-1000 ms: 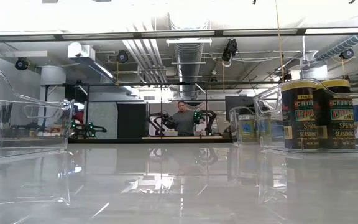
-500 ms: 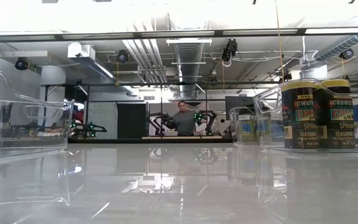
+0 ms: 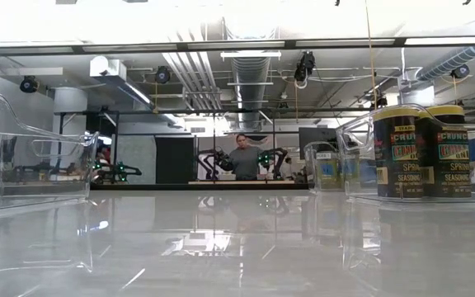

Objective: Sort spices by type
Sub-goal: Put the green seasoning bottle into the middle left transparent bin

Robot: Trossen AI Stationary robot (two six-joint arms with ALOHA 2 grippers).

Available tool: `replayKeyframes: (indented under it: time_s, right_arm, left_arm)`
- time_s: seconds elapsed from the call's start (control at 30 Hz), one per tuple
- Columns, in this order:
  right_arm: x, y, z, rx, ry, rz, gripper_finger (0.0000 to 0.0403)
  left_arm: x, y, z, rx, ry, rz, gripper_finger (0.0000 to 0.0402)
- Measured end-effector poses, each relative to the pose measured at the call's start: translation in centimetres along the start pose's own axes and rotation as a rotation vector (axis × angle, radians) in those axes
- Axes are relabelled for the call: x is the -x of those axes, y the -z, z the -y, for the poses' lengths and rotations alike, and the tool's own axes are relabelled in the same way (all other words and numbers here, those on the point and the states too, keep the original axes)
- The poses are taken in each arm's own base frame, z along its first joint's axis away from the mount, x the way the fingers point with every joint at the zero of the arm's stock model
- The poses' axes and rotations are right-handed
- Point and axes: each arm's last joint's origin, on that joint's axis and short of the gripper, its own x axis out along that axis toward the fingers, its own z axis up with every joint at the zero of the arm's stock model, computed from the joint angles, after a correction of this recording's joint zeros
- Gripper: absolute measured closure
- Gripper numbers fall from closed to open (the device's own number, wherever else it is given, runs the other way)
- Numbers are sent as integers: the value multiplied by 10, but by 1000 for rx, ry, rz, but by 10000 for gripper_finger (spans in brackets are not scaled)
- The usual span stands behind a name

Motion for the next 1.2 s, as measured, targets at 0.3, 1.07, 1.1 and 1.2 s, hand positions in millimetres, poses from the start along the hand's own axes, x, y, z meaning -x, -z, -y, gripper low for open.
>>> replayKeyframes:
  time_s: [0.3,1.07,1.1,1.2]
  right_arm:
    - [1,1,-4,6,-8,-2,184]
    - [1,1,-7,11,-12,-4,184]
    - [1,1,-7,10,-12,-4,184]
    - [1,2,-7,12,-12,-9,184]
  left_arm:
    - [-4,-4,2,-29,9,43,116]
    - [-24,-13,1,-68,11,35,144]
    - [-24,-13,1,-74,12,36,152]
    - [-24,-13,1,-84,9,41,183]
